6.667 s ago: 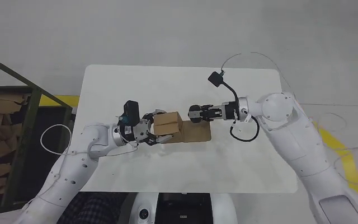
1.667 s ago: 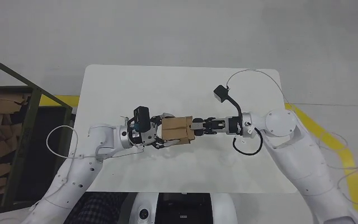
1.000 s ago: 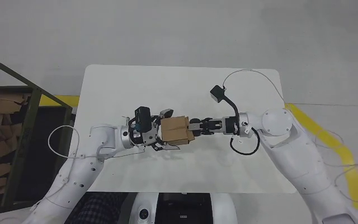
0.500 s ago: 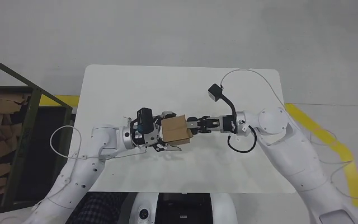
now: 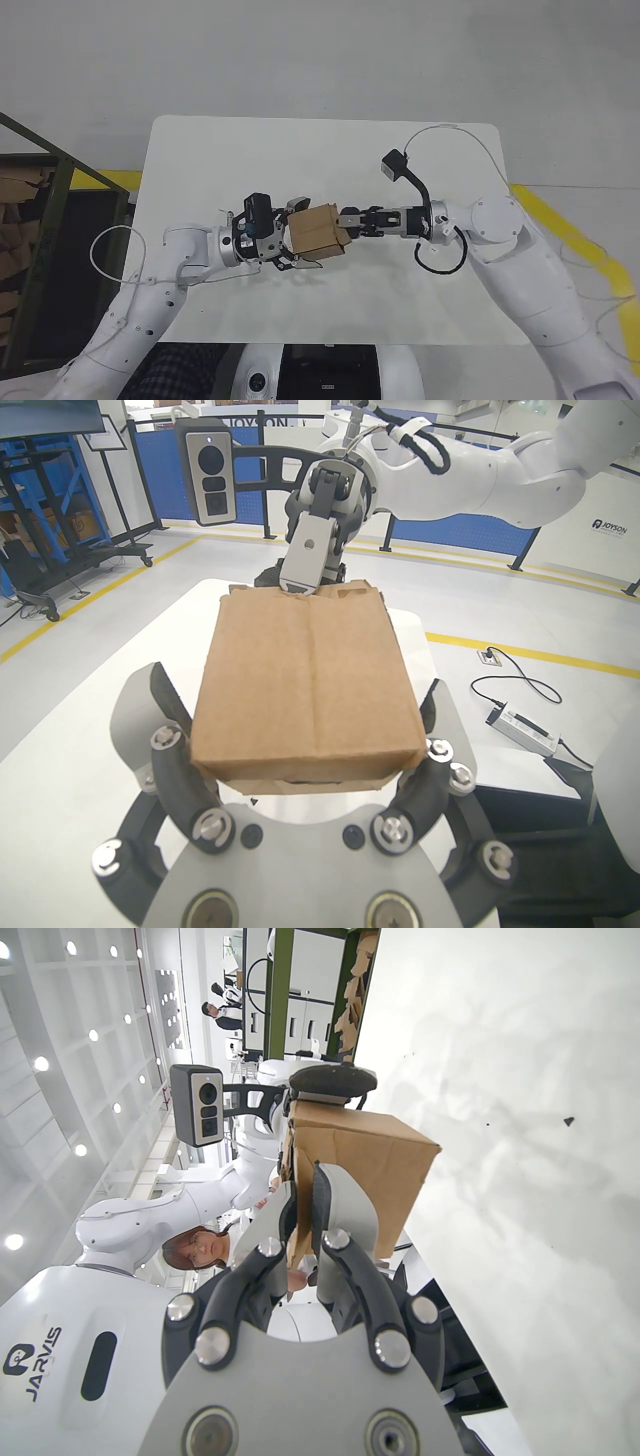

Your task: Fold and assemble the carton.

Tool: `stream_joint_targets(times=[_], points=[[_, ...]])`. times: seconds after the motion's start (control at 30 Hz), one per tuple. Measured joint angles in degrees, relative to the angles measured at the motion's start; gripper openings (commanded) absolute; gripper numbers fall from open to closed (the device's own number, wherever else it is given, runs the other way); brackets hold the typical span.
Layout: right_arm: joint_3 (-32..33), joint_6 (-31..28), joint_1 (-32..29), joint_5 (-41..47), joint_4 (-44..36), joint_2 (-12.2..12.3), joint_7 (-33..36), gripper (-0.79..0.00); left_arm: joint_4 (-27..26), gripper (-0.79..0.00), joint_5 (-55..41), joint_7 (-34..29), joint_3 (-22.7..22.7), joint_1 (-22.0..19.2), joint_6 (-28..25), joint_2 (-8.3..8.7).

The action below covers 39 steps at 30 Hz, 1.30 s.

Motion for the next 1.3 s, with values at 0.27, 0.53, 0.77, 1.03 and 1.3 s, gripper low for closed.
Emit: stream_joint_targets(times=[0.27,0.53,0.77,1.03,1.3], points=[[0.24,-0.30,-0.58,0.60,-0.02,-0.01,-0.60,-0.748,-0.06,0.000,0.07,0.03,-0.03,0.05,0.09,-0.05],[1.09,-0.89,-1.18,1.46,0.55,0.04,-1.37,-0.773,-0.07,0.000,0.11,0.18,-0.25,0.19,0.05,-0.06],[1.95,-0.85,-1.98,1.51,-0.07,0.23,-1.55,-0.763,-0.52,0.000,0.22,0.28,-0.52,0.43,-0.08,-0.04],[1.13,-0.54,-1.62,1.44,-0.44,0.00,-1.94,-0.742,-0.78,0.000,0.74,0.00,-0.24,0.52,-0.16,-0.09],[-0.28,0.19,-0.67,0.27,0.06,-0.31,-1.88,-0.736,-0.95,0.000,0.93,0.12,-0.05,0.39,-0.11,-0.16]])
